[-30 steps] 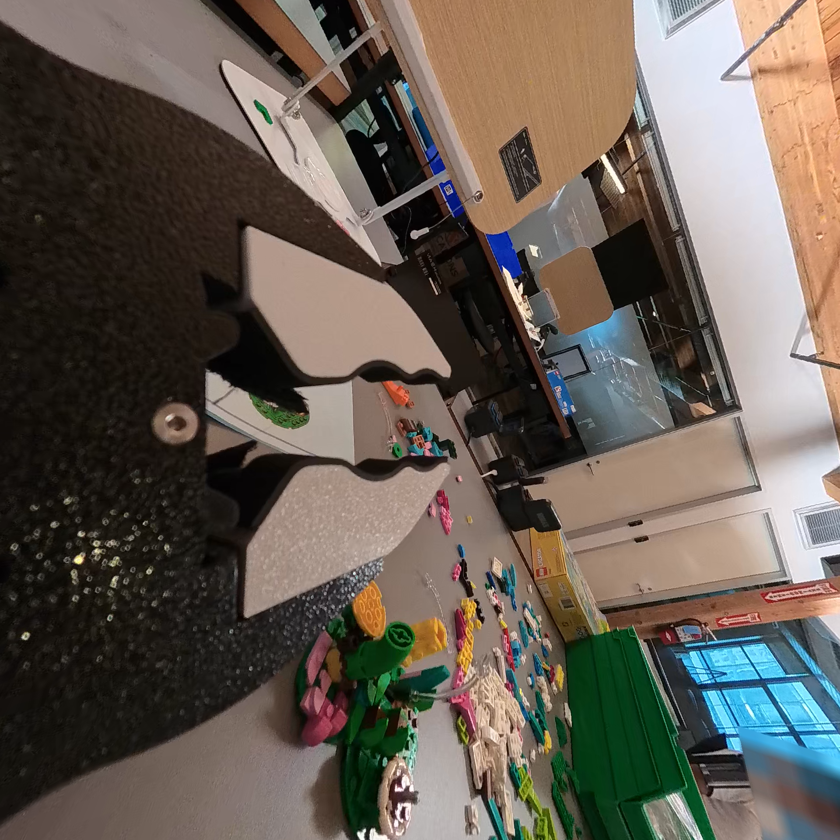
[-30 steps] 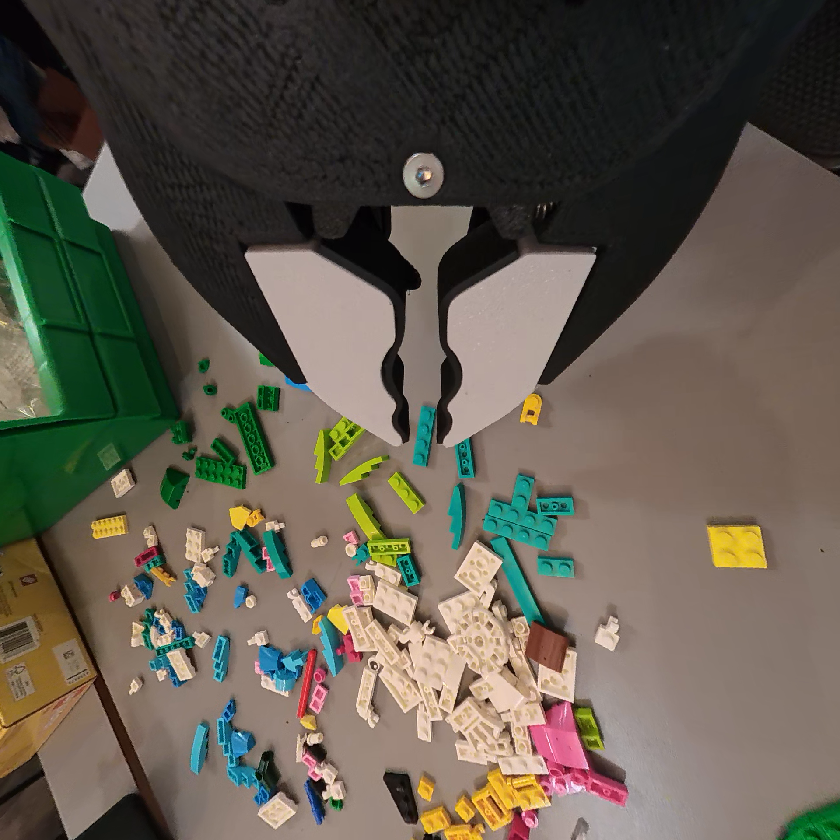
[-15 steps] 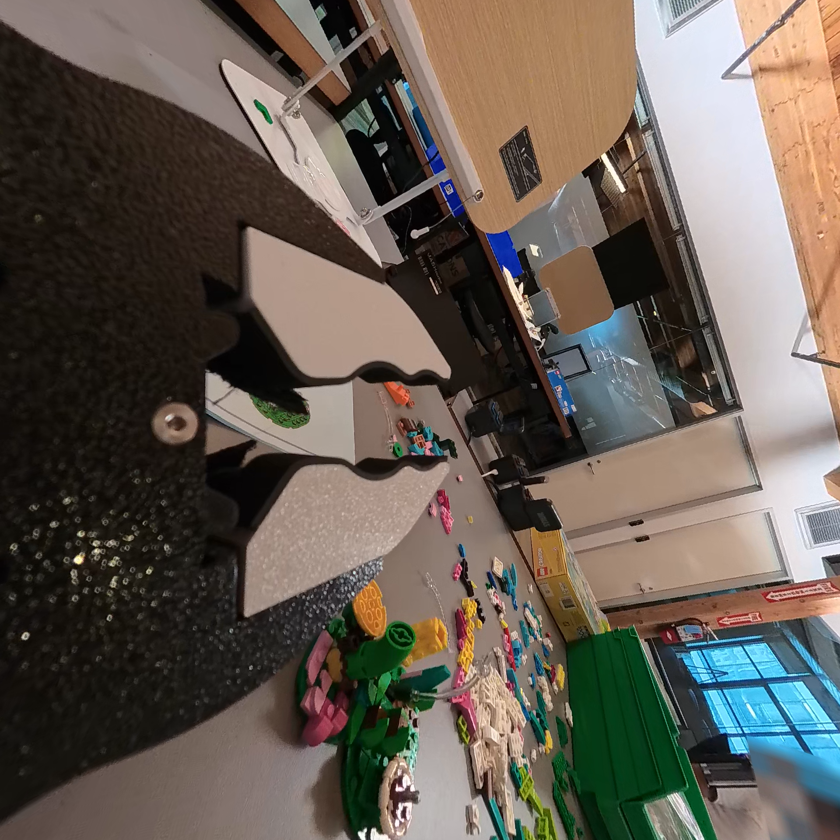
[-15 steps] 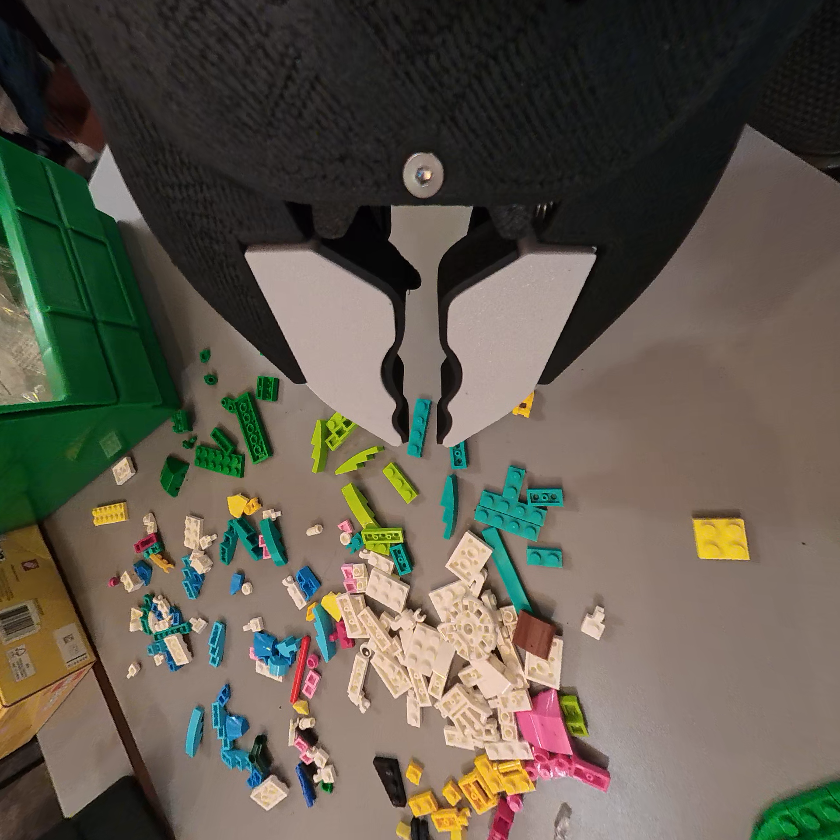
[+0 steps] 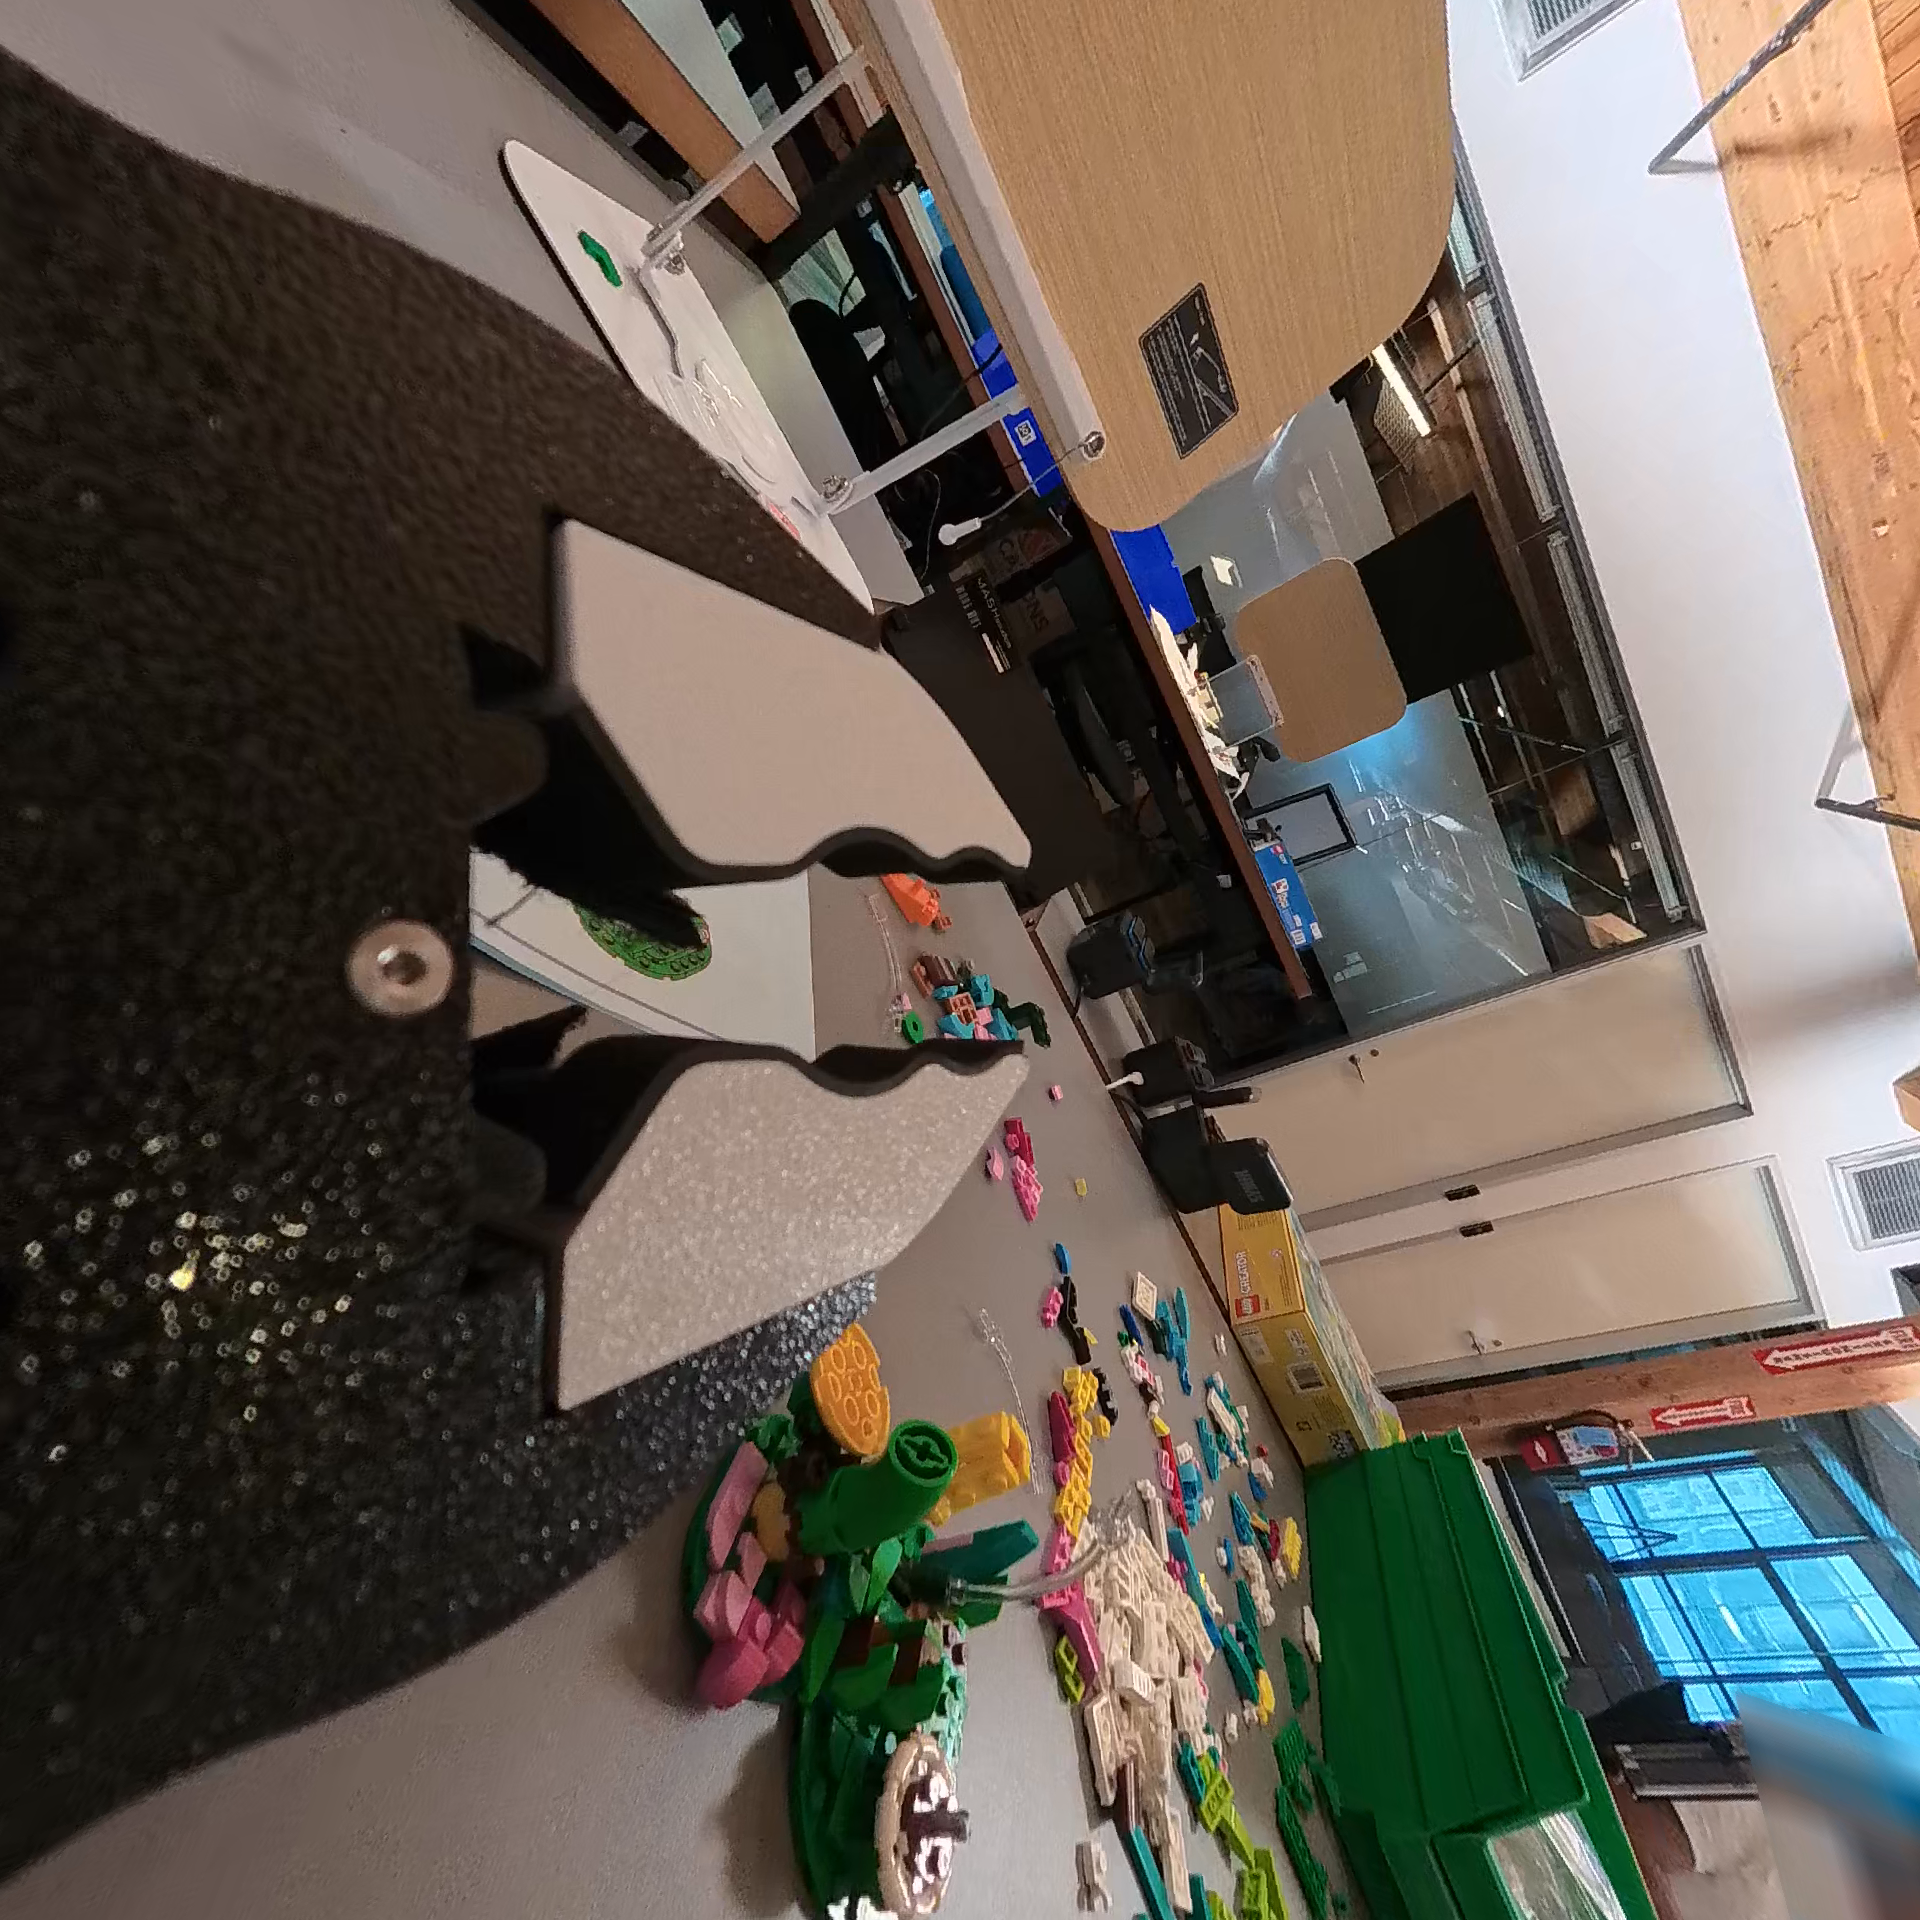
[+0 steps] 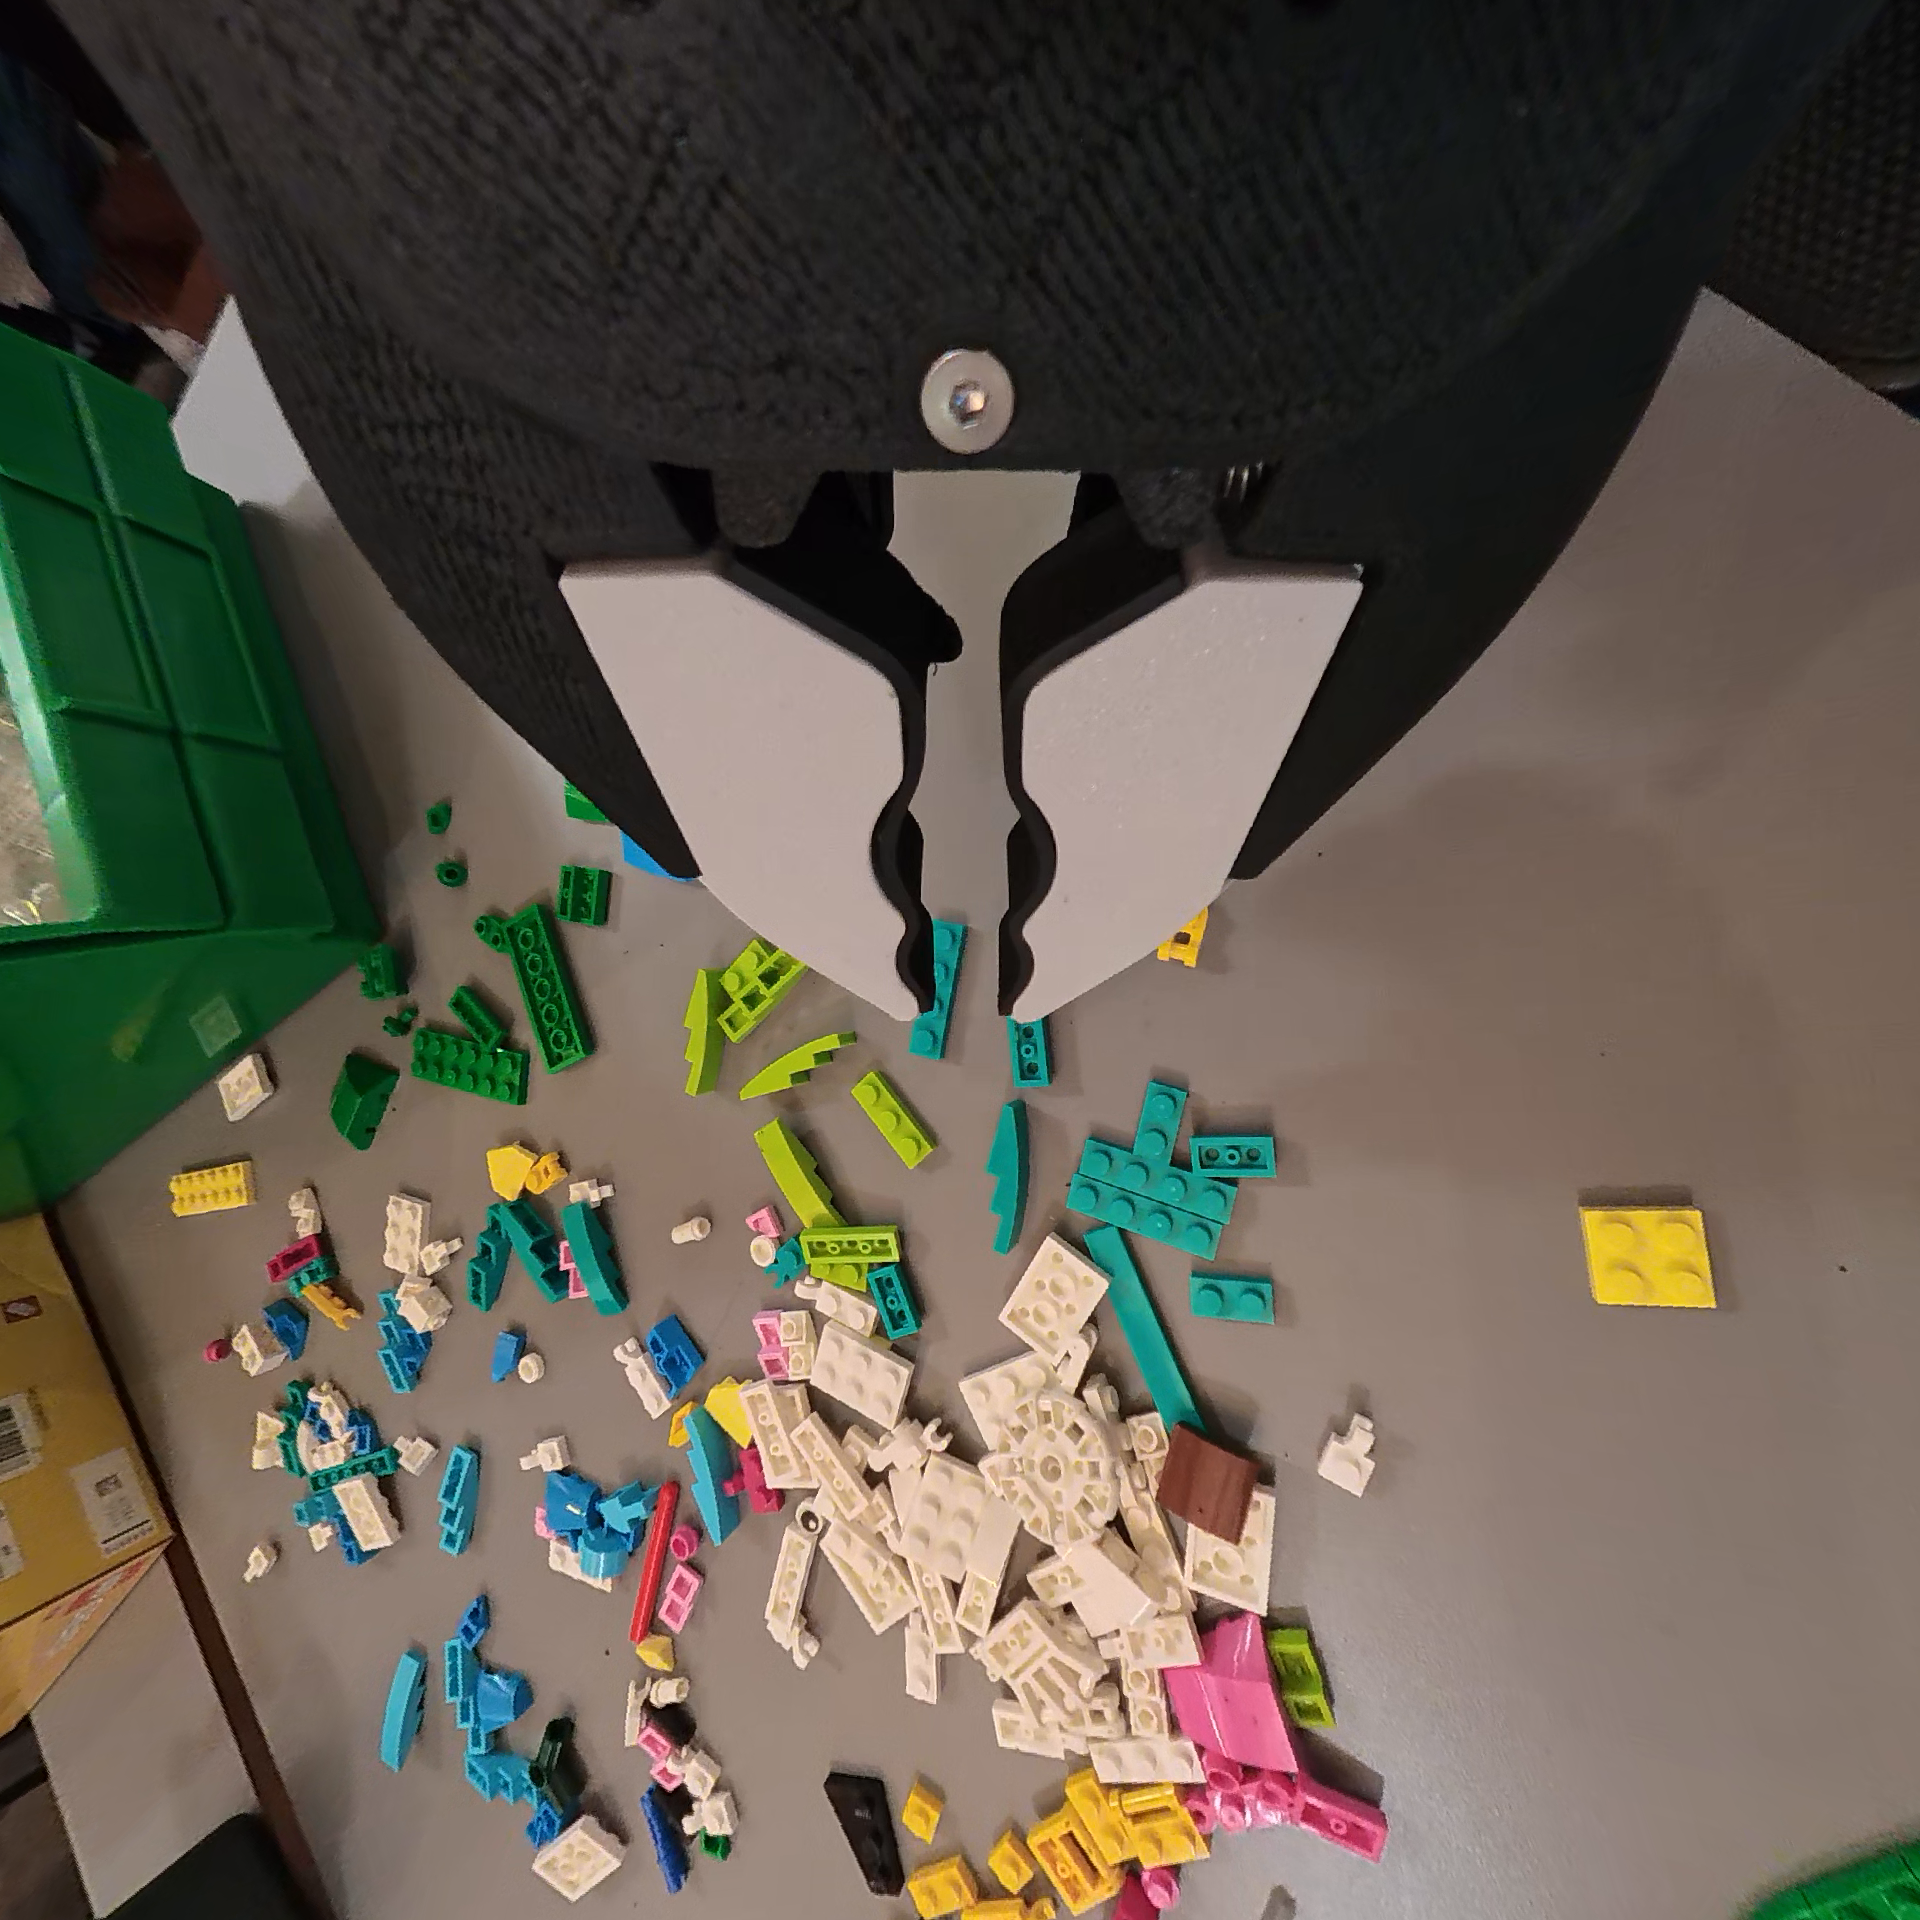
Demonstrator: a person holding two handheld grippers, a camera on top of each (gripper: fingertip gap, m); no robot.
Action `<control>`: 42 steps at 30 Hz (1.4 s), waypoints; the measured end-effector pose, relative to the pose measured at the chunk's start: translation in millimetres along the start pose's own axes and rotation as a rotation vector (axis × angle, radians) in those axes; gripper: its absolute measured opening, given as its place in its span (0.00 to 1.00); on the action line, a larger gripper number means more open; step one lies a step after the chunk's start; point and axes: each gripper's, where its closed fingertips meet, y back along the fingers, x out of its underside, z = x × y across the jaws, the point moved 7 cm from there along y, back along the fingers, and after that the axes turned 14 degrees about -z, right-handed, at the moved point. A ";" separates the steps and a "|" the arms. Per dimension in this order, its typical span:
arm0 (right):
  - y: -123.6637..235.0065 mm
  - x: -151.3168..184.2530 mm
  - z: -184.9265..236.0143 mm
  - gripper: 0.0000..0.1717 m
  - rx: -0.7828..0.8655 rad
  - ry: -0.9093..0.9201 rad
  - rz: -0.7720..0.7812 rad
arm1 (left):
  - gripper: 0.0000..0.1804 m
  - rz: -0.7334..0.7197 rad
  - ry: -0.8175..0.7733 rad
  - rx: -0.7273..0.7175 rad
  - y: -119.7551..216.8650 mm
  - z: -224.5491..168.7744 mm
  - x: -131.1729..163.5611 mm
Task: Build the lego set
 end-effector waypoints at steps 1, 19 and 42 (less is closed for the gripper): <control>-0.1 0.0 0.0 0.06 0.000 0.001 0.000 | 0.16 0.000 0.000 0.000 0.0 0.0 0.0; -0.8 2.1 -14.0 0.06 0.119 -0.127 -0.026 | 0.16 -0.002 0.009 -0.008 0.2 1.3 0.2; 25.4 48.3 -67.4 0.06 1.102 -0.078 -0.408 | 0.15 0.000 0.010 -0.002 0.1 0.4 0.7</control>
